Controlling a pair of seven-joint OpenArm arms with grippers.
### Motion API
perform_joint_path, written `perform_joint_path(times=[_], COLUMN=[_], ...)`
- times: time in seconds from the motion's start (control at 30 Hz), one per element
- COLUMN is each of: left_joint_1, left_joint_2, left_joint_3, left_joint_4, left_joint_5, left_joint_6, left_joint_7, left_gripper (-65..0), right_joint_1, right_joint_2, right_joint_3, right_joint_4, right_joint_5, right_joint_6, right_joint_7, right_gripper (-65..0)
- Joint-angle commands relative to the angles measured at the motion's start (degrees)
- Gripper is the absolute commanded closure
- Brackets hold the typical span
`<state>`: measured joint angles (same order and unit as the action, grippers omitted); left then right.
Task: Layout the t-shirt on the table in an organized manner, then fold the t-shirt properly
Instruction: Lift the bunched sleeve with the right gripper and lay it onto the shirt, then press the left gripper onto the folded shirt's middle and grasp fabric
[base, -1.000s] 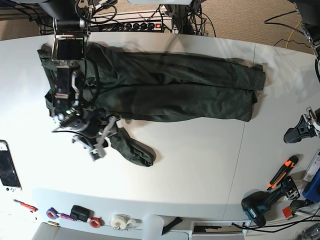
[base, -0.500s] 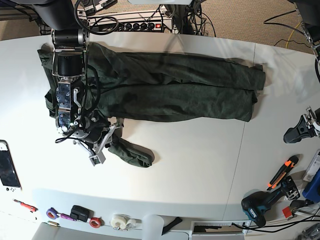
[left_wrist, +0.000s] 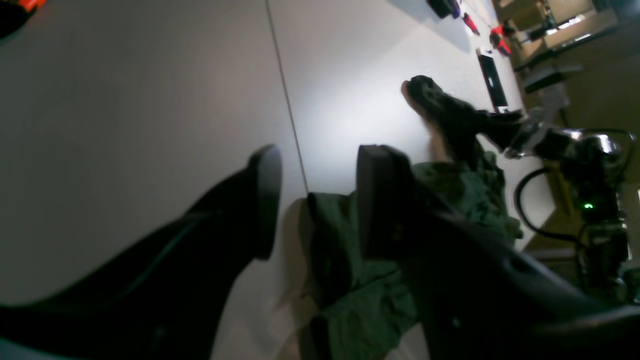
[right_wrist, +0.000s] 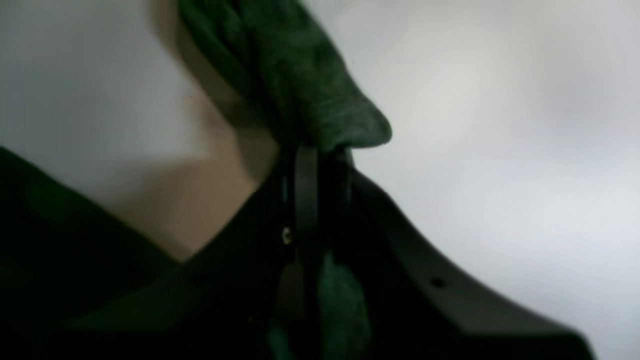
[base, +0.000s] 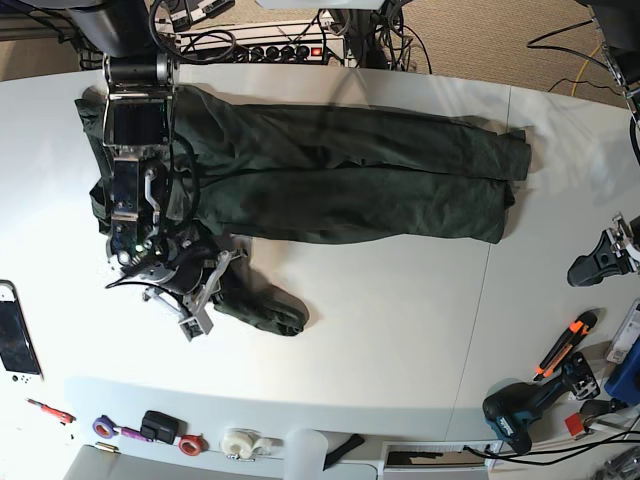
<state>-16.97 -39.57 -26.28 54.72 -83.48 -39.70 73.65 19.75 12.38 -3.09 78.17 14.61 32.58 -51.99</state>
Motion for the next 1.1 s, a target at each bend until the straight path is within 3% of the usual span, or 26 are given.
perform_joint_path(times=[0.0,0.2,0.33,0.5,0.67,0.77,0.9,1.07], left_joint_1=[-1.3,-1.3,-1.3,-1.3,-1.3,-1.3,-1.1,-1.2], left_joint_2=[-1.7,-1.7,-1.7,-1.7,-1.1,1.1,7.1,13.9], left_joint_3=[-0.4,-0.4,-0.4,-0.4,-0.4,-0.4,-0.4,0.9], left_joint_4=[0.8,0.8,0.8,0.8,0.8,0.8,0.8,0.8], left_joint_5=[-1.5,-1.5,-1.5,-1.5,-1.5,-1.5,-1.5,-1.5], left_joint_6=[-0.3,-0.3,-0.3,-0.3,-0.3,-0.3,-0.3,-0.3], left_joint_7=[-0.9,-0.9,-0.9,-0.9,-0.9,-0.9,-1.8,-1.6], left_gripper=[-26.0,-26.0,-26.0,-26.0,-26.0,-26.0,-26.0,-26.0], right_joint_1=[0.4,-9.4,-17.9,-26.7,-30.5,-31.2,-31.5,-31.5], right_joint_2=[0.5,0.5,0.5,0.5,0.5,0.5,0.5,0.4], right_joint_3=[0.2,0.1,0.1,0.1,0.1,0.1,0.1,0.2], right_joint_4=[4.5,28.2,40.0,47.7,48.2,48.2,48.1,48.1], right_joint_5=[0.8,5.9,5.9,6.8,7.8,7.6,7.7,4.5], right_joint_6=[0.2,-0.8,-0.8,-0.7,-0.7,-0.7,-0.7,-0.7], right_joint_7=[0.6,-8.3,-9.7,-9.7,-9.8,-10.6,-10.5,-9.9], right_gripper=[0.0,0.0,0.0,0.0,0.0,0.0,-21.6,-22.1])
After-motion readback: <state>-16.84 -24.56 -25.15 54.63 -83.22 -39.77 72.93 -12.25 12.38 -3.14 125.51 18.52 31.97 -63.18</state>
